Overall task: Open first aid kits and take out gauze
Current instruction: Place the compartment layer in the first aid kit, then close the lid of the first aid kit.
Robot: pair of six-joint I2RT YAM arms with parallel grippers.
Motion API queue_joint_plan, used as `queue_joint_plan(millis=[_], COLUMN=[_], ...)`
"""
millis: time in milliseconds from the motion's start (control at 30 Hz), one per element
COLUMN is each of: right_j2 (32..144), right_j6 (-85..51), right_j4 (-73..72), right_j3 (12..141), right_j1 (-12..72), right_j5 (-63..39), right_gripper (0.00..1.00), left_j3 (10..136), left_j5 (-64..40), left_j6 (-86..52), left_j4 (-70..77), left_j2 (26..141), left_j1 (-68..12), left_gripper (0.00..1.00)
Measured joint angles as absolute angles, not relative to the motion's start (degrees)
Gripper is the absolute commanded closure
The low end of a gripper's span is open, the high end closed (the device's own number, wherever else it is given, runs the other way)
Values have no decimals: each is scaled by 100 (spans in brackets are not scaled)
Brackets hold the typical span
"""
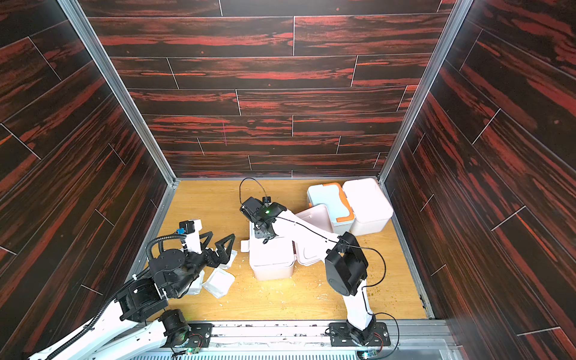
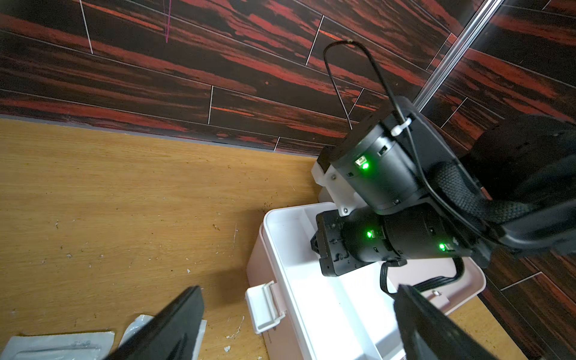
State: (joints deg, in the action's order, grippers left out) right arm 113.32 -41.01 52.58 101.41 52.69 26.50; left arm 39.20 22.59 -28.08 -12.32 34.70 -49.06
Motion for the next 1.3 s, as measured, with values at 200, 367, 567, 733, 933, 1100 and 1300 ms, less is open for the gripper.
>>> queue_joint_plan(millis=[200,367,567,733,933,1100,1300], right_j2=[11330,11240,10324,9150,7896,7067,6034], right_j6=[-4060,-3944,-3667,-3347,-3048,-2969,-2926], right_j4=[5223,5109,4748,4283,3778,3586,3339], right_j3=[10141,10040,9297,8630,7697,7006,6119], right_j1=[5264,5264,5253,5120,4737,4147,3216], right_j5=[2602,2587,2593,2587,2508,2364,1745], right_gripper=[57,44,24,14,12,8,1], left_j3=[3920,3920,3935,4025,4370,4681,5052], left_j5=[2252,2193,2032,1900,1664,1450,1203], left_j6=[-2810,-2812,-2832,-2849,-2877,-2963,-3081], left_j4=[-1234,-1234,-1236,-1232,-1177,-1098,-1109], left_j2=[3472,3487,3695,4042,4595,5133,5885], left_j1=[-4906,-4906,-4906,-4906,-4906,-4906,-4906], left_gripper=[0,0,0,0,0,0,0])
